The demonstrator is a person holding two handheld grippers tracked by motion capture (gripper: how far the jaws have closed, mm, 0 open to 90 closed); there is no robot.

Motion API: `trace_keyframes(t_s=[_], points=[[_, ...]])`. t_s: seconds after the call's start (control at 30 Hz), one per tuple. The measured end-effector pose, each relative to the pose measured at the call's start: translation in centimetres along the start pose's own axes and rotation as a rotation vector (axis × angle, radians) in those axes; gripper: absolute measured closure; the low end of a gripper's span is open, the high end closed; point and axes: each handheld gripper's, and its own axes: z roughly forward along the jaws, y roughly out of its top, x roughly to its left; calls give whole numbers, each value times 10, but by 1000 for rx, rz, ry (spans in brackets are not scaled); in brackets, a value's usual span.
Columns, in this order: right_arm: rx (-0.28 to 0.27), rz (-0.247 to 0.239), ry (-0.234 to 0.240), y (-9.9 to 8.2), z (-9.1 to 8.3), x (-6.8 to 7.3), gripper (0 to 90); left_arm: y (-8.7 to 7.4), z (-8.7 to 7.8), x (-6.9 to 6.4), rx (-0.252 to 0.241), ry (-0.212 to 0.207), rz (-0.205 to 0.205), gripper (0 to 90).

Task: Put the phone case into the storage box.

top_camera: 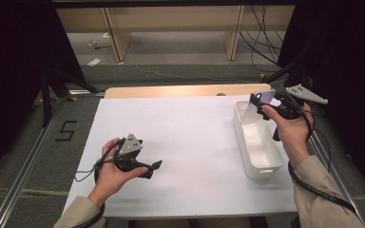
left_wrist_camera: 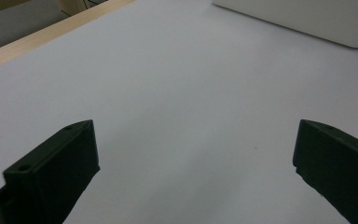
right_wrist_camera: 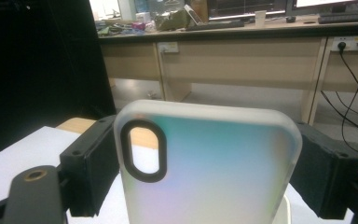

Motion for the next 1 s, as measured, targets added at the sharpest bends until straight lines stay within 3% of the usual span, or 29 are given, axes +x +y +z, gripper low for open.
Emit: trace_keyframes(t_s=[1.0], points=[[6, 9, -38, -1, -1, -9, 185, 0, 0, 0, -2, 0, -4, 0]])
